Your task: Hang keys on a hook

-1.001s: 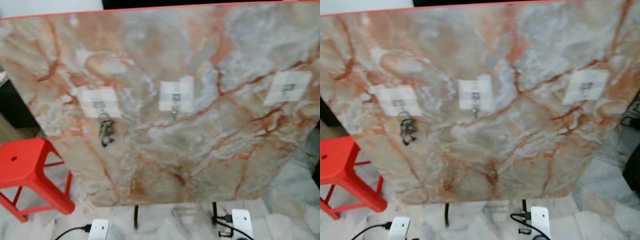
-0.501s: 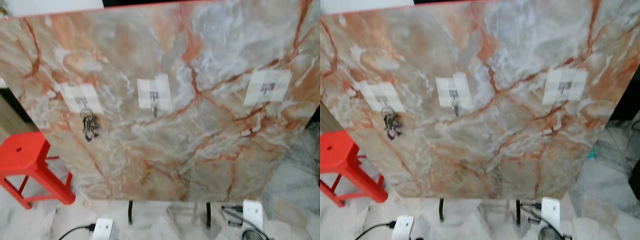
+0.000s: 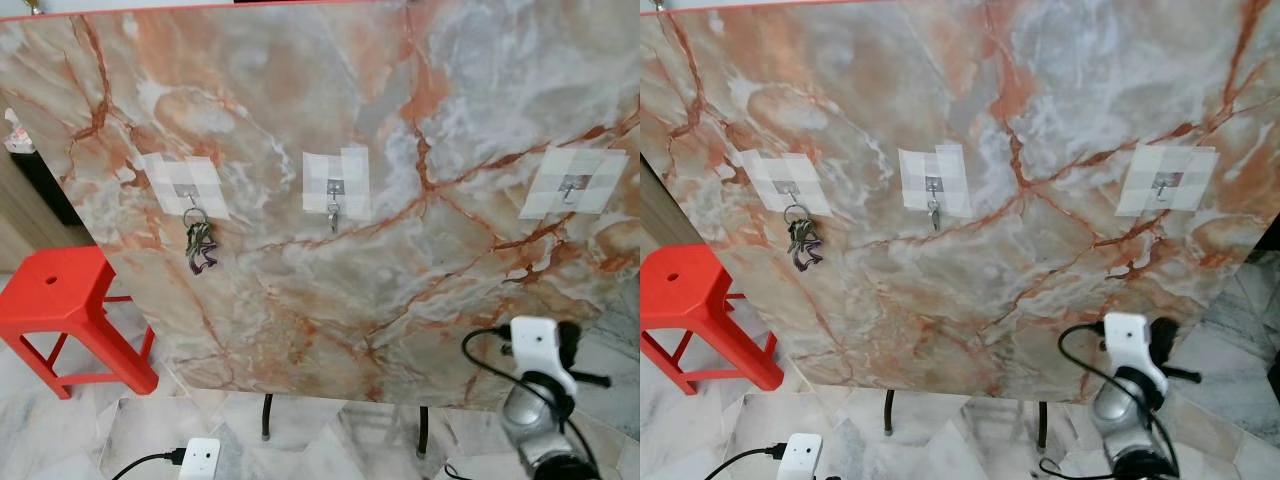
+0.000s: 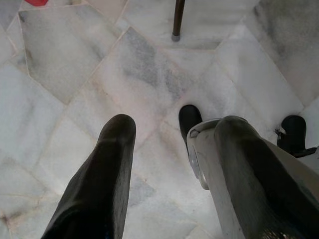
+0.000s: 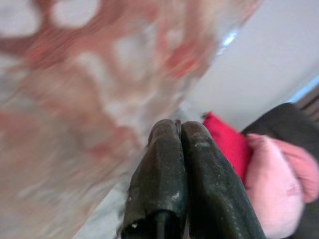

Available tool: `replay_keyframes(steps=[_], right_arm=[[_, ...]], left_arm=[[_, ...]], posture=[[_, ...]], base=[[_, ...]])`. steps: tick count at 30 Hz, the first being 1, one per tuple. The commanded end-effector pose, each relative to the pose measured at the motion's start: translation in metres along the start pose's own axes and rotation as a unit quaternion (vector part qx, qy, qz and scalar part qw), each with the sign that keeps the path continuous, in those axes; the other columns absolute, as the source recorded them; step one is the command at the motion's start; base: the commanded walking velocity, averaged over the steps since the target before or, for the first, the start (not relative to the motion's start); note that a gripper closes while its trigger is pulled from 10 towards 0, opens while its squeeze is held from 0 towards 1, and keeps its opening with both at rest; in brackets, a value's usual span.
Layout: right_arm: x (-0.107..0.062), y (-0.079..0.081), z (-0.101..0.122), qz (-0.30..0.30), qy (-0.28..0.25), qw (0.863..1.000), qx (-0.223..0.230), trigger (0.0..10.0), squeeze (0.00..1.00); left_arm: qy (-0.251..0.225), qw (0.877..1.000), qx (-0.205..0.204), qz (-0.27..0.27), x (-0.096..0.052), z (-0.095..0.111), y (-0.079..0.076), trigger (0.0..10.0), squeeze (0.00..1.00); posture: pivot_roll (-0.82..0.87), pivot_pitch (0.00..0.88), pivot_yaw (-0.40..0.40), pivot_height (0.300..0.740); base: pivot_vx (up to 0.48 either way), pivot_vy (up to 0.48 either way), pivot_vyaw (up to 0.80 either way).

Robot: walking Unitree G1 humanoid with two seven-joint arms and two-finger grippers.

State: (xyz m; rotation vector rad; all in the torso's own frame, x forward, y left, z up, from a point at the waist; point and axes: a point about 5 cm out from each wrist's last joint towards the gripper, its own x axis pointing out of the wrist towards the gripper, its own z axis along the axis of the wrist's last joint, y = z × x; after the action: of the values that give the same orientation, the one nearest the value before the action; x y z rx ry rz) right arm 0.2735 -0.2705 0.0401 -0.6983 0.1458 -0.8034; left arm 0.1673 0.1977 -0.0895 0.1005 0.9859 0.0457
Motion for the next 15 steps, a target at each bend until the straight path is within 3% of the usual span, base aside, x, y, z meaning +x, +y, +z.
replay_keyframes(steps=[1, 9, 15], right_arm=[[0.005, -0.006, 0.009, -0.027, -0.029, 0.999, -0.006, 10.0, 0.00], [0.006, -0.020, 0.049, -0.066, -0.177, 0.981, -0.034, 10.0, 0.00], [0.008, -0.021, 0.085, -0.089, -0.267, 0.957, -0.066, 10.0, 0.00]], left_arm=[[0.005, 1.000, 0.007, 0.005, 0.000, -0.002, 0.004, 10.0, 0.00], [0.004, 1.000, 0.005, 0.004, 0.000, -0.001, 0.004, 10.0, 0.00], [0.004, 1.000, 0.006, 0.005, 0.000, -0.001, 0.004, 10.0, 0.00]], posture=[[-0.13, 0.000, 0.024, 0.740], [-0.13, 0.000, 0.025, 0.740], [-0.13, 0.000, 0.026, 0.740]], base=[[0.000, 0.000, 0.00], [0.000, 0.000, 0.00], [0.000, 0.000, 0.00]])
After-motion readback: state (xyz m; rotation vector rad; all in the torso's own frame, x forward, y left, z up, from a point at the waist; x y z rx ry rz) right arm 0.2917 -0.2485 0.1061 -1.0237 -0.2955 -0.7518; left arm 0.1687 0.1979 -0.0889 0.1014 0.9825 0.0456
